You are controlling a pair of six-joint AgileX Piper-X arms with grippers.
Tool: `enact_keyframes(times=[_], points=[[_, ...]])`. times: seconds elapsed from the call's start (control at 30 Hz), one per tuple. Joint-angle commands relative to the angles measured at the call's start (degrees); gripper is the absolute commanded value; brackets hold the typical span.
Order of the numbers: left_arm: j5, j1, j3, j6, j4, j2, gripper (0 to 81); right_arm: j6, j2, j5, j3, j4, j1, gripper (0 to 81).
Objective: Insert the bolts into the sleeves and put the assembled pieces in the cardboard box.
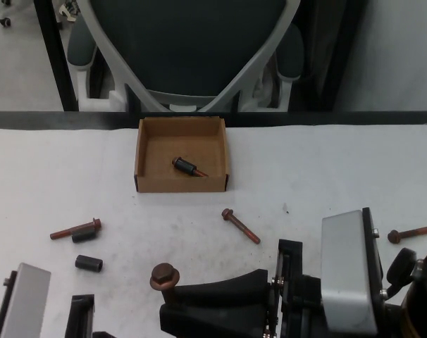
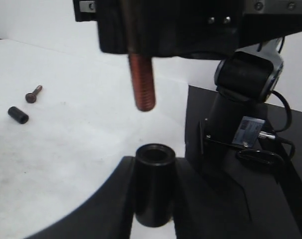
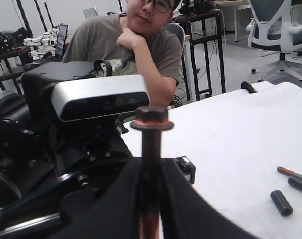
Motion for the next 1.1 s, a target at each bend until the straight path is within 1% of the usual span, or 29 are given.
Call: enact_keyframes(times=[0.0, 0.4, 0.6, 0.83, 0.9, 0.97, 1.07], points=[[1.8, 0.1, -0.6, -0.4, -2.2, 0.0, 0.8, -0.6, 0.0, 0.0, -0.8, -0.4, -0.3, 0.2], [2.3, 0.1, -0.6, -2.7, -5.5, 0.0, 0.8, 1.0, 0.0, 0.0, -0.8, -0.4, -0.3, 0.2], [-1.6, 0.1, -0.6, -2.4, -4.5, 1.2, 0.8, 1.0, 0.0, 0.0, -0.8, -0.4, -0.2, 0.2], [-2.9, 0.1, -1.6, -2.4, -4.5, 4.4, 0.8, 1.0, 0.0, 0.0, -0.8, -0.4, -0.2, 0.2], [-2.8, -0.7, -2.0, -2.4, -4.7, 5.0, 0.8, 1.0, 0.0, 0.0, -0.8, -0.4, -0.2, 0.2], [-2.9, -2.5, -2.2, -2.4, -5.3, 5.3, 0.8, 1.0, 0.0, 0.0, -0.8, -0.4, -0.2, 0.2], [-5.8, -5.6, -2.2, -2.1, -6.5, 5.3, 0.8, 1.0, 0.0, 0.0, -0.8, -0.4, -0.2, 0.2]])
